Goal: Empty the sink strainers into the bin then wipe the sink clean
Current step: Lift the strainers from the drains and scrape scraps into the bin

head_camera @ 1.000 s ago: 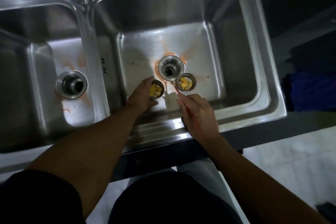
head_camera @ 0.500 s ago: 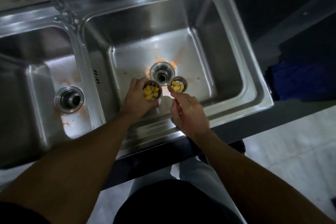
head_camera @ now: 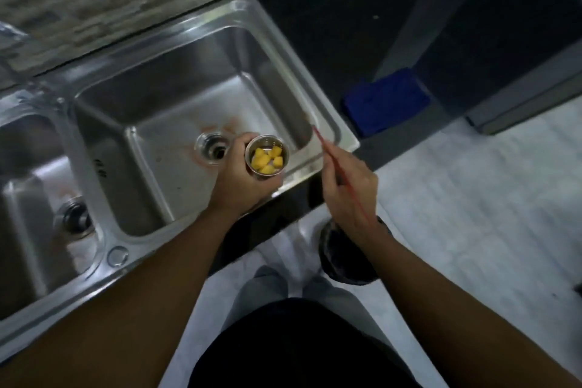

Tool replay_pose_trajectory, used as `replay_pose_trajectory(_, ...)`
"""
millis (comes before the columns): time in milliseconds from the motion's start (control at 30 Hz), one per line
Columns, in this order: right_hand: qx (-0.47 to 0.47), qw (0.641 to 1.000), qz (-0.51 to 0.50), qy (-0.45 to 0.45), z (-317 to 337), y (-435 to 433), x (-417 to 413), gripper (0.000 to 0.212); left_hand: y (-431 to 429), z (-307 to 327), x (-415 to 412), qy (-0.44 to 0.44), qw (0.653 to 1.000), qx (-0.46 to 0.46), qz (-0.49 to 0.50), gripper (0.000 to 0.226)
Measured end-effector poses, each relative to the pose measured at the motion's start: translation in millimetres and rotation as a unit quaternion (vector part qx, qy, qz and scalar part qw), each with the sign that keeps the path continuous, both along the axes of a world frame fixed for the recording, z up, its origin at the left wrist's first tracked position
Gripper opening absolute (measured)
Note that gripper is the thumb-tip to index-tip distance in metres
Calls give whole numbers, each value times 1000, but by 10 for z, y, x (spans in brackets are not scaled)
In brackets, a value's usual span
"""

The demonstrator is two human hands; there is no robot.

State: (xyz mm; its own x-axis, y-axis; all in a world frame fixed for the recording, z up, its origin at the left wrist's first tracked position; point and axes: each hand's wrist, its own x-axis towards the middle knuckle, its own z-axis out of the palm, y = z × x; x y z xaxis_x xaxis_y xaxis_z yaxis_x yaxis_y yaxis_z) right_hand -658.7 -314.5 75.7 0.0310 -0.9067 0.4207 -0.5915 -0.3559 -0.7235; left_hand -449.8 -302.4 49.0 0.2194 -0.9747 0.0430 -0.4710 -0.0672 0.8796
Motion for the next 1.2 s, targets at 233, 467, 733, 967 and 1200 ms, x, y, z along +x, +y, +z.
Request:
replay_pose_trajectory(233,-18,991,-135,-13,-134,235,-1292,25,-93,53,-1453,32,991,-14,-132,84)
replay_pose_trajectory(467,64,964,-257,35,-645,638,-2062,22,-52,-410,-2376,-11,965,39,-260,87)
replay_pose_trajectory(733,139,944,-298,37,-1460,1074,-2474,22,-34,-1495,-2726,-78,938,107,-319,85)
replay_pose_trajectory(967,154,954,-255,-23,-2041,1314,-2354,19,-88,-2298,-2741,-125,923,143,-335,80)
replay_pose_trajectory(1200,236,951,-200,-28,-2666,1329,-2161,24,-101,-2825,-2794,-153,905,152,-366,80)
